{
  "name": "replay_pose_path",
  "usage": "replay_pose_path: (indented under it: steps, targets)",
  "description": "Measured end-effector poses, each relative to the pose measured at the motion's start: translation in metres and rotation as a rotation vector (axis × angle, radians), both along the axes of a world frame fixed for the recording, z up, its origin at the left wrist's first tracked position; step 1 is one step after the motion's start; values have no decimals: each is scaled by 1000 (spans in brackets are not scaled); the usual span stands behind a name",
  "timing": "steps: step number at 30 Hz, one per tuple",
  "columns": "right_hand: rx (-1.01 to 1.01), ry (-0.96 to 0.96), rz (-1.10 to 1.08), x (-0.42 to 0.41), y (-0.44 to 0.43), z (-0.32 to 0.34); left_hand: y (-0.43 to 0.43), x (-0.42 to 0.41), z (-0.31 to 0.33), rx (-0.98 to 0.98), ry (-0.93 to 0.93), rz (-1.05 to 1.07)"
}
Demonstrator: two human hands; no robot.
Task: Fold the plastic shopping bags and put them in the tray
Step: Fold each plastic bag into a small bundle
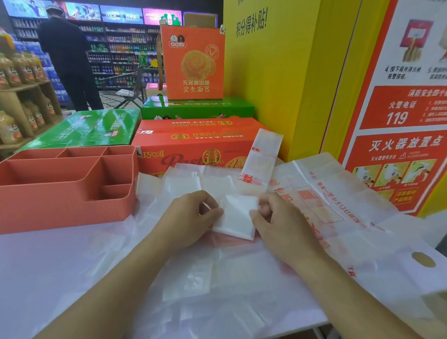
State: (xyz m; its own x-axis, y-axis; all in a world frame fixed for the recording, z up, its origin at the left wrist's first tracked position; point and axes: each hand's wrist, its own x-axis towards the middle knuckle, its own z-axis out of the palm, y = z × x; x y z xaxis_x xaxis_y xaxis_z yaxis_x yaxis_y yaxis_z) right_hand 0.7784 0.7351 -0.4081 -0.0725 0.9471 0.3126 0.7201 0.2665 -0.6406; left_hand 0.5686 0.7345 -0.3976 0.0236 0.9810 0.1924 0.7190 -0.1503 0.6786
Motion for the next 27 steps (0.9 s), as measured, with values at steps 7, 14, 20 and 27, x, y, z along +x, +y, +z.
replay_pose_path:
  steps: [7,14,20,27]
  targets:
    - [26,-200,14,2,-3,0,3,2,-8,125,216,-109]
    - [118,-400,133,3,-2,1,7,-4,-11,40,502,-281]
    - [-10,-590,197,2,0,8,1,-8,-4,-48,572,-326]
    - [-89,-624,394,8,1,22,3,-12,-4,7,577,-342]
